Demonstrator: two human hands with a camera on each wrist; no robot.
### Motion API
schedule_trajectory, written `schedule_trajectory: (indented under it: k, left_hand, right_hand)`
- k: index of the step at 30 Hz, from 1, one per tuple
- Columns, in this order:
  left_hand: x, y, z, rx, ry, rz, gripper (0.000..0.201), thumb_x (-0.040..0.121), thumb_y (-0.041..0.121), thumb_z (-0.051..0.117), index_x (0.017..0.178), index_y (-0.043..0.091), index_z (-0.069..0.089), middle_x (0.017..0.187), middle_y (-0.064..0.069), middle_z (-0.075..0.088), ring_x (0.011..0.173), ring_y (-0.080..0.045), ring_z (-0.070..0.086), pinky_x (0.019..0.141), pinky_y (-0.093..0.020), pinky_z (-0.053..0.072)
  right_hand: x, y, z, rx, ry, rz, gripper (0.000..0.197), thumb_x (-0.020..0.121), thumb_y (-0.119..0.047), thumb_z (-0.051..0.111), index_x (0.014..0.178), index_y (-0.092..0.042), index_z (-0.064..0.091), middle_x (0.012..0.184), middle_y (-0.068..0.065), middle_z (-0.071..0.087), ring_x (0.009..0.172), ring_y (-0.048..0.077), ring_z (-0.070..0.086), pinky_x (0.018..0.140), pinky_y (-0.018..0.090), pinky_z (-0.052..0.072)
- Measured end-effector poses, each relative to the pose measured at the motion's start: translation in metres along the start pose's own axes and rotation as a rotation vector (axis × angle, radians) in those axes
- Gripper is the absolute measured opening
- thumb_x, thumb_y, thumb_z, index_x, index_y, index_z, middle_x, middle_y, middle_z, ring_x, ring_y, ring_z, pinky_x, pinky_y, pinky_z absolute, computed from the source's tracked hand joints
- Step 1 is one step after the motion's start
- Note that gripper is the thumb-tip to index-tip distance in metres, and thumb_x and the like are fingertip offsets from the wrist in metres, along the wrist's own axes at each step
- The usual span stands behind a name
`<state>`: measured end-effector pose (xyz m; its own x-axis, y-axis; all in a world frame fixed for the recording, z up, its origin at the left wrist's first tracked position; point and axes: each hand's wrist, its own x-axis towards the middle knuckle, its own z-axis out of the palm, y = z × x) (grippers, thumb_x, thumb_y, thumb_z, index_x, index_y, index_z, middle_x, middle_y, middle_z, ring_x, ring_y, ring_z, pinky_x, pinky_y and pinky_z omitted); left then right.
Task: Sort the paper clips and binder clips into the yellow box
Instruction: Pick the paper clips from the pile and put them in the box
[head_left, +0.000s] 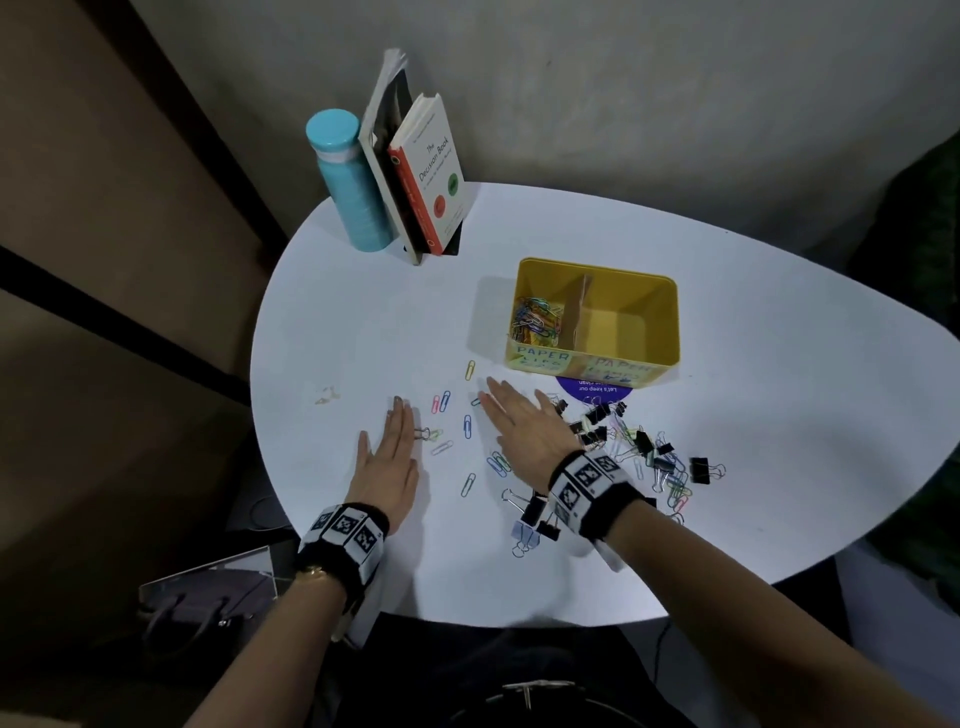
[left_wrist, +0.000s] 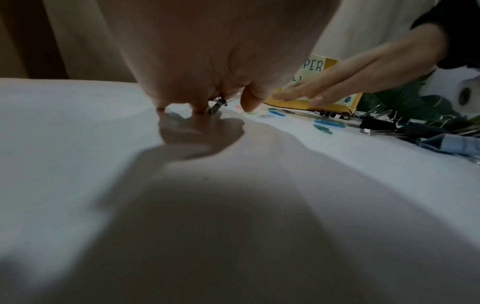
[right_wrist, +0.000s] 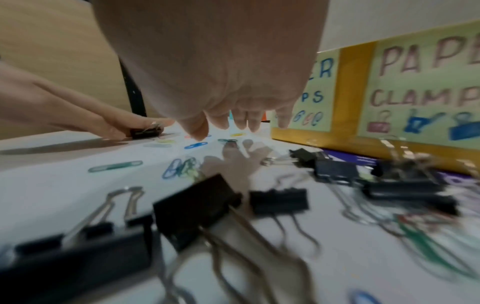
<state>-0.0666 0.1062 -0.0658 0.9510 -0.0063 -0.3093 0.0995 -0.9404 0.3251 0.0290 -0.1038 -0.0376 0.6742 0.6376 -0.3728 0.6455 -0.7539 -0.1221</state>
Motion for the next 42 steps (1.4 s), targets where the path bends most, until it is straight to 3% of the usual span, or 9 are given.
schedule_trajectory:
  k: [3, 7, 12, 16, 21, 26, 32, 38, 42]
  left_hand:
    - [0.004, -0.006, 0.006, -0.062, 0.08, -0.015, 0.06, 0.095, 0.012, 0.026, 0.145, 0.012, -0.008, 0.157, -0.002, -0.004, 0.144, -0.013, 0.01, 0.115, -0.044, 0.012]
    - [0.012, -0.01, 0.005, -0.124, 0.227, -0.026, 0.074, 0.071, -0.026, 0.05, 0.138, 0.005, 0.038, 0.147, -0.01, 0.037, 0.13, -0.024, 0.045, 0.109, -0.046, 0.032]
    - [0.015, -0.009, -0.009, -0.233, 0.33, -0.149, 0.043, 0.091, -0.005, 0.05, 0.132, 0.005, 0.048, 0.145, -0.008, 0.042, 0.129, -0.023, 0.045, 0.107, -0.036, 0.037]
    - [0.025, -0.013, -0.018, -0.157, 0.265, -0.217, 0.044, 0.091, 0.001, 0.05, 0.134, 0.003, 0.044, 0.148, -0.013, 0.037, 0.137, -0.03, 0.032, 0.108, -0.045, 0.033]
    - [0.012, 0.011, -0.031, -0.099, 0.235, -0.114, 0.048, 0.07, -0.005, 0.06, 0.118, 0.003, 0.054, 0.117, -0.015, 0.052, 0.105, -0.033, 0.052, 0.07, -0.045, 0.055]
    - [-0.001, 0.023, -0.02, -0.196, -0.098, -0.032, 0.08, 0.069, 0.026, 0.076, 0.136, 0.009, 0.035, 0.134, -0.006, 0.034, 0.123, -0.021, 0.038, 0.093, -0.036, 0.047]
    - [0.006, 0.037, -0.007, -0.335, -0.02, 0.046, 0.056, 0.065, 0.01, 0.082, 0.116, 0.002, 0.057, 0.114, -0.015, 0.052, 0.096, -0.031, 0.058, 0.082, -0.036, 0.053]
    - [0.018, 0.064, 0.0, -0.407, 0.083, 0.063, 0.03, 0.073, -0.001, 0.072, 0.102, 0.004, 0.064, 0.101, -0.013, 0.06, 0.086, -0.031, 0.063, 0.082, -0.038, 0.052]
    - [0.015, 0.05, -0.007, -0.382, 0.033, 0.015, 0.063, 0.063, 0.02, 0.085, 0.119, 0.014, 0.055, 0.111, -0.002, 0.05, 0.082, -0.02, 0.059, 0.074, -0.033, 0.054]
  right_hand:
    - [0.009, -0.012, 0.007, -0.009, -0.082, -0.053, 0.062, 0.1, -0.039, 0.025, 0.148, -0.021, -0.011, 0.157, 0.004, -0.019, 0.145, 0.023, -0.01, 0.119, 0.047, 0.005]
    - [0.001, -0.022, 0.022, -0.037, -0.086, -0.25, 0.061, 0.1, -0.038, 0.026, 0.149, -0.021, -0.008, 0.157, 0.005, -0.015, 0.146, 0.026, -0.006, 0.118, 0.046, 0.008]
    - [0.041, -0.009, -0.013, 0.115, -0.022, -0.127, 0.068, 0.099, -0.034, 0.036, 0.149, -0.018, -0.009, 0.158, 0.008, -0.015, 0.146, 0.024, -0.005, 0.117, 0.042, 0.008]
    - [0.074, -0.006, -0.021, 0.141, -0.102, -0.003, 0.067, 0.1, -0.034, 0.033, 0.149, -0.012, -0.008, 0.158, 0.011, -0.01, 0.146, 0.029, -0.002, 0.117, 0.047, 0.015]
    - [0.049, -0.025, -0.005, -0.034, -0.133, -0.269, 0.061, 0.101, -0.034, 0.026, 0.148, -0.017, -0.009, 0.157, 0.007, -0.016, 0.145, 0.026, -0.01, 0.117, 0.044, 0.008]
    - [-0.003, -0.013, 0.017, -0.095, -0.087, -0.445, 0.058, 0.1, -0.022, 0.036, 0.15, -0.015, 0.005, 0.159, 0.009, 0.001, 0.146, 0.025, 0.006, 0.117, 0.048, 0.015]
    - [-0.044, 0.019, 0.009, 0.248, 0.218, -0.094, 0.042, 0.086, -0.04, 0.061, 0.12, -0.017, 0.057, 0.116, 0.005, 0.056, 0.108, 0.024, 0.049, 0.092, 0.041, 0.042]
    - [-0.052, 0.033, 0.018, 0.215, 0.225, 0.007, 0.015, 0.079, -0.028, 0.069, 0.088, -0.017, 0.064, 0.096, 0.001, 0.061, 0.096, 0.024, 0.056, 0.084, 0.04, 0.037]
    - [-0.046, 0.023, 0.005, 0.3, 0.303, 0.134, 0.023, 0.074, -0.029, 0.076, 0.089, -0.014, 0.067, 0.093, 0.003, 0.061, 0.086, 0.025, 0.058, 0.073, 0.038, 0.048]
